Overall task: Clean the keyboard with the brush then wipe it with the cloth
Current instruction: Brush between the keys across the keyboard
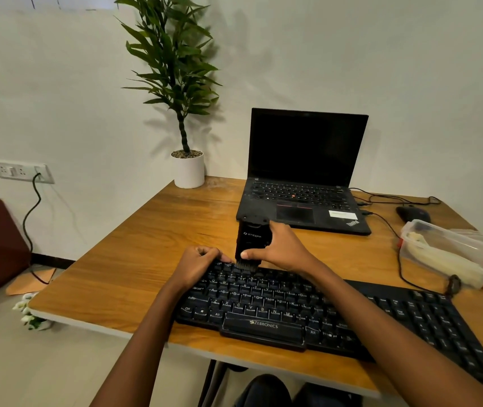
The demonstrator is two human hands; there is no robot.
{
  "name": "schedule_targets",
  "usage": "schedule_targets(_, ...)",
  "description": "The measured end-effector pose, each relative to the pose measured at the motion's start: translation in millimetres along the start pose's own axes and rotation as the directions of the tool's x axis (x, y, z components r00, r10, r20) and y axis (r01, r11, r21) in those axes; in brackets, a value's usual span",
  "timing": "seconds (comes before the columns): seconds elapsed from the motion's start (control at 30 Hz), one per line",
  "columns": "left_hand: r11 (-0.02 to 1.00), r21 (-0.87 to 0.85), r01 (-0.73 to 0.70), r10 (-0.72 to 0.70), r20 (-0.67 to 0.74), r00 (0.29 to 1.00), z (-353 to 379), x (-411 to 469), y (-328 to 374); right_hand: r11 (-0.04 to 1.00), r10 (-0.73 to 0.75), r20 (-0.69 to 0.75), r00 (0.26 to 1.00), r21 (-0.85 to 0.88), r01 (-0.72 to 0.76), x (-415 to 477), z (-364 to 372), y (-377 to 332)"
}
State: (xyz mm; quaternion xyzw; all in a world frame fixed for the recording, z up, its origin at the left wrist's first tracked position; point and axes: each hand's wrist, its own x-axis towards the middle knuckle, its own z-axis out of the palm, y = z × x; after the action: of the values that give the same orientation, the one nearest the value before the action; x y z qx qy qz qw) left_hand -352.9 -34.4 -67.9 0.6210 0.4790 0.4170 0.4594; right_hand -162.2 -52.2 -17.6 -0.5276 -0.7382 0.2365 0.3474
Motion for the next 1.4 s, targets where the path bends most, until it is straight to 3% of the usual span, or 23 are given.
schedule_targets(0.23,1.0,-0.019,0.005,-0.005,-0.008,1.0,2,0,1,0.974,-0.093,0.091,0.992,-0.2,0.11,4,8,1)
schedule_targets(0.33,1.0,-0.018,0.019,-0.019,-0.005,1.0,1,0,-1,0.944,-0.135,0.044,0.99,-0.299,0.142,7,6,-3)
schedule_targets(0.43,0.999,-0.024,0.027,-0.027,-0.001,1.0,0,0,-1,0.995,-0.063,-0.015,0.998,-0.083,0.061,11,1,-10)
schedule_targets(0.5,1.0,-0.011,0.016,-0.017,-0.023,1.0,0,0,-1,0.999,-0.048,0.063,0.997,-0.007,0.049,9,2,-11)
schedule_targets(0.6,1.0,0.007,-0.002,0.002,-0.032,0.999,1,0,0,0.998,-0.042,0.198,0.979,-0.028,0.049,4,1,-4)
schedule_targets(0.7,1.0,0.0,-0.003,0.003,-0.031,1.0,2,0,0,0.978,-0.03,0.306,0.952,-0.189,0.092,10,-15,-6)
schedule_targets(0.8,1.0,0.013,-0.006,0.007,-0.025,1.0,1,1,-1,0.938,-0.071,0.324,0.943,-0.299,0.173,21,-20,-21)
schedule_targets(0.97,1.0,0.014,-0.006,0.007,-0.035,0.999,1,1,-2,0.994,-0.05,0.246,0.968,-0.083,0.073,16,-5,-13)
schedule_targets(1.17,1.0,0.014,-0.007,0.007,-0.018,1.0,1,2,-2,0.953,-0.01,0.355,0.935,-0.279,0.116,21,-25,-11)
schedule_targets(1.4,1.0,0.009,-0.007,0.007,-0.02,1.0,2,1,0,0.994,-0.035,0.323,0.946,-0.089,0.067,21,-6,-10)
